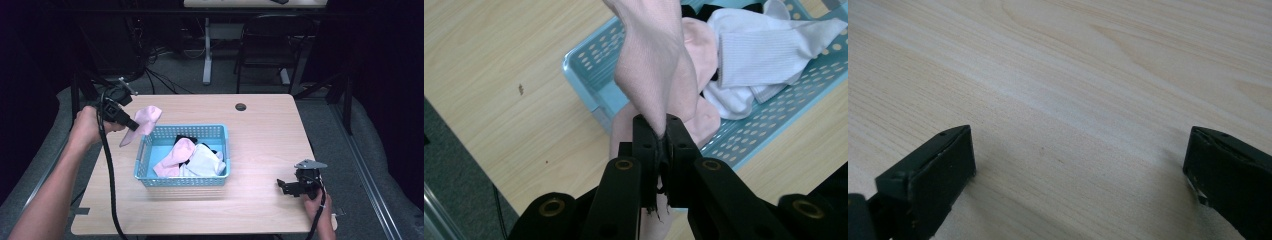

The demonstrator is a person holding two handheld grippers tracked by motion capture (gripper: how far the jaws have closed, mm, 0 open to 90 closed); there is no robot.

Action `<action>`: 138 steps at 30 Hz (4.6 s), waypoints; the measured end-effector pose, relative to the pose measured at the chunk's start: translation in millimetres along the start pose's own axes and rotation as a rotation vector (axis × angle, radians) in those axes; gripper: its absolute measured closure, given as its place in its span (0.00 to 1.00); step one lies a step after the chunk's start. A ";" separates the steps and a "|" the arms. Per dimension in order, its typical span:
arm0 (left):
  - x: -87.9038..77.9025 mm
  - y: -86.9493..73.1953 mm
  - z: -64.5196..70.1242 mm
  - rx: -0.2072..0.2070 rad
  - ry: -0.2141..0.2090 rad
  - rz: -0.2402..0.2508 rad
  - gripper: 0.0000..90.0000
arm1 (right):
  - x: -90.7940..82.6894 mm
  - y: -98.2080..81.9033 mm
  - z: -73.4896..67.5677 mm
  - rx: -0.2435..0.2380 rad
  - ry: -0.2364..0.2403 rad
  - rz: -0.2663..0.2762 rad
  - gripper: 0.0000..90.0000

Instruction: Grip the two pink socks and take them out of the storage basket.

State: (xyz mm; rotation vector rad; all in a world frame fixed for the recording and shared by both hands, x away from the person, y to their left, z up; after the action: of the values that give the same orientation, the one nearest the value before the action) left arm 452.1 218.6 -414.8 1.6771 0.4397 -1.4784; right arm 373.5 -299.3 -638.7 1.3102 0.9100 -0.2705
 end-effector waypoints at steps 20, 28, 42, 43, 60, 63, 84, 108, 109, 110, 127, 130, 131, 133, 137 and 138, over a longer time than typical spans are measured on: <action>-1.3 -47.8 -43.1 -0.114 0.036 0.001 0.96 | -0.1 0.0 0.0 0.000 0.000 -0.001 0.00; 12.8 -68.5 -61.6 -0.178 0.050 -0.022 0.96 | 0.0 0.0 0.0 0.000 0.000 0.000 0.00; 72.4 -101.3 -75.8 -0.256 0.027 -0.072 0.96 | 0.0 0.0 -0.1 0.001 0.001 0.000 0.00; 74.7 -102.8 -76.7 -0.259 0.030 -0.077 0.96 | 0.0 0.0 -0.1 0.001 0.001 0.000 0.00; 138.5 -123.0 -86.4 -0.348 -0.017 -0.132 0.95 | 0.0 0.0 -0.1 0.000 0.001 0.000 0.00; 140.8 -123.5 -86.0 -0.353 -0.009 -0.134 0.87 | 0.0 0.0 0.0 -0.001 0.000 0.000 0.00; 64.1 -89.9 -57.6 -0.241 0.071 0.029 0.10 | 0.0 0.0 0.1 -0.001 0.001 0.000 0.00; 73.5 -23.9 -1.6 -0.066 0.025 0.049 0.04 | 0.0 0.1 0.1 -0.001 0.001 0.000 0.00; 74.8 -22.6 -0.2 -0.067 0.024 0.051 0.04 | 0.0 0.1 0.0 -0.001 0.001 0.000 0.00; 75.6 -21.6 1.0 -0.062 0.020 0.048 0.04 | 0.0 0.0 0.1 -0.002 0.001 0.000 0.00; 98.3 -3.7 22.5 -0.028 -0.012 0.063 0.03 | -0.1 0.0 0.0 -0.001 0.001 -0.001 0.00; 105.5 -0.7 26.8 -0.013 -0.014 0.057 0.03 | 0.0 0.0 0.0 -0.001 0.002 0.000 0.00; 107.4 0.1 28.1 -0.012 -0.022 0.055 0.03 | 0.0 0.0 0.0 -0.001 0.001 0.000 0.00; 111.8 2.7 31.4 -0.009 -0.020 0.056 0.03 | 0.0 0.0 0.1 -0.002 0.001 0.000 0.00; 127.5 5.3 39.7 0.007 -0.025 0.034 0.04 | 0.0 0.0 -0.1 -0.001 0.002 0.000 0.00; 131.8 5.5 41.0 0.011 -0.029 0.022 0.04 | 0.0 0.0 0.0 -0.001 0.001 0.000 0.00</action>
State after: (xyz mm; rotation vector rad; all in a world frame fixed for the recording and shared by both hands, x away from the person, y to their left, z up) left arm 461.9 149.9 -534.2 1.6616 0.3971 -1.4895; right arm 373.5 -299.3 -638.7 1.3092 0.9108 -0.2690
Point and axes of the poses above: each handheld gripper's, and its own axes: x roughly forward along the jaws, y roughly out of its top, z roughly to its right, the point moved 7 cm from there along x, roughly forward along the jaws, and after that the axes turned 1 degree about x, right-handed, at the moved point
